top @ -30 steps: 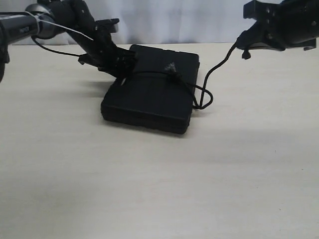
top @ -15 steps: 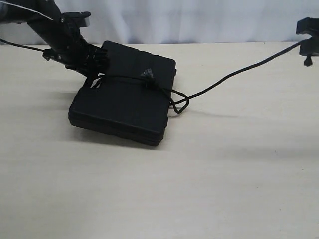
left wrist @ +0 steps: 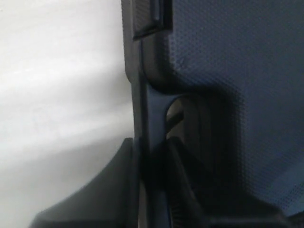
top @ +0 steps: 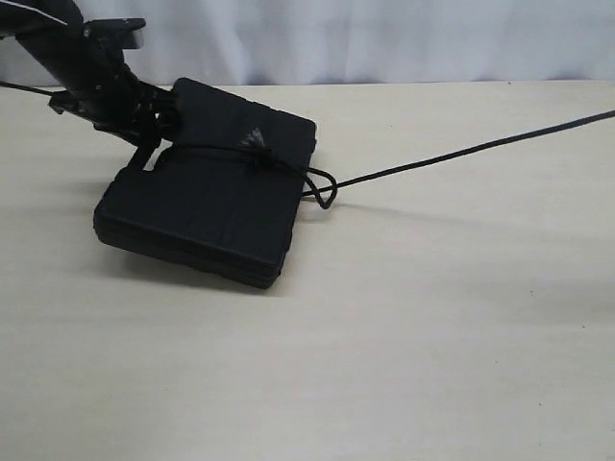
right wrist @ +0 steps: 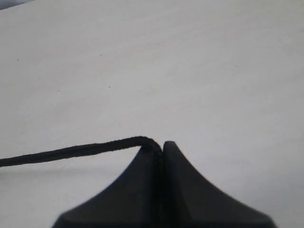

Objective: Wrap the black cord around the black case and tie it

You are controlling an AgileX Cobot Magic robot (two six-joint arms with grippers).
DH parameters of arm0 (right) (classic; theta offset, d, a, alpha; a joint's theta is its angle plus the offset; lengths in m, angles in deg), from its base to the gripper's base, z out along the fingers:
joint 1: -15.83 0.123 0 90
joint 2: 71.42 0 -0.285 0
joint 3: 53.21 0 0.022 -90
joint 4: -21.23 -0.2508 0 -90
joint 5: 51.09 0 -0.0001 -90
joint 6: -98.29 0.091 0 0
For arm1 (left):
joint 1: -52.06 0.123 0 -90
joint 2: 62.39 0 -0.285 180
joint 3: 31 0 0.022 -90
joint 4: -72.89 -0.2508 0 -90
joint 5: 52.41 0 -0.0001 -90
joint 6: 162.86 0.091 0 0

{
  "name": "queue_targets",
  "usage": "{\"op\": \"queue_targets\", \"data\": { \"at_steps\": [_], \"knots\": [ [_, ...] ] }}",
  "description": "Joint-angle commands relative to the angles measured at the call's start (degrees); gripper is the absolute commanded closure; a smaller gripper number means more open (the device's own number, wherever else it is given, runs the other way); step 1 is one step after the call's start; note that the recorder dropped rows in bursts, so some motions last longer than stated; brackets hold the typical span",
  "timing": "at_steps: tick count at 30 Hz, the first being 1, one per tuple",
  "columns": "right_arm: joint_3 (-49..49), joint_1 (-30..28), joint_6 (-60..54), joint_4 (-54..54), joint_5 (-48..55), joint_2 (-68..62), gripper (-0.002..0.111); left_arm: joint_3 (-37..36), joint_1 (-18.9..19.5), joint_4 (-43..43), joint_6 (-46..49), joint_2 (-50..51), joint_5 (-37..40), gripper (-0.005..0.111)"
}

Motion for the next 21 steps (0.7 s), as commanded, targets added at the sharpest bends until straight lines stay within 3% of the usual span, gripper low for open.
{"op": "queue_targets", "data": {
  "at_steps": [1,6,14,19,21],
  "knots": [
    [-0.22,-5.57,0.92,2.65,-1.08,-1.79,0.104,0.28,2.26,0.89,-0.24,-1.41,-1.99,0.107],
    [-0.22,-8.89,5.08,9.4,0.95,-6.02,0.104,0.28,3.78,0.89,-0.24,-1.41,-2.47,0.107],
    [-0.22,-8.91,8.63,18.7,1.62,-12.83,0.104,0.28,4.03,-0.08,1.42,-1.41,-2.71,0.107],
    [0.57,-9.13,28.84,38.58,6.78,-14.49,0.104,0.28,4.03,-2.77,1.42,-1.41,-2.92,0.107],
    [0.57,-9.13,32.21,40.93,6.61,-14.49,0.104,0.28,4.03,-3.63,1.42,-1.05,-3.02,0.107]
  ]
}}
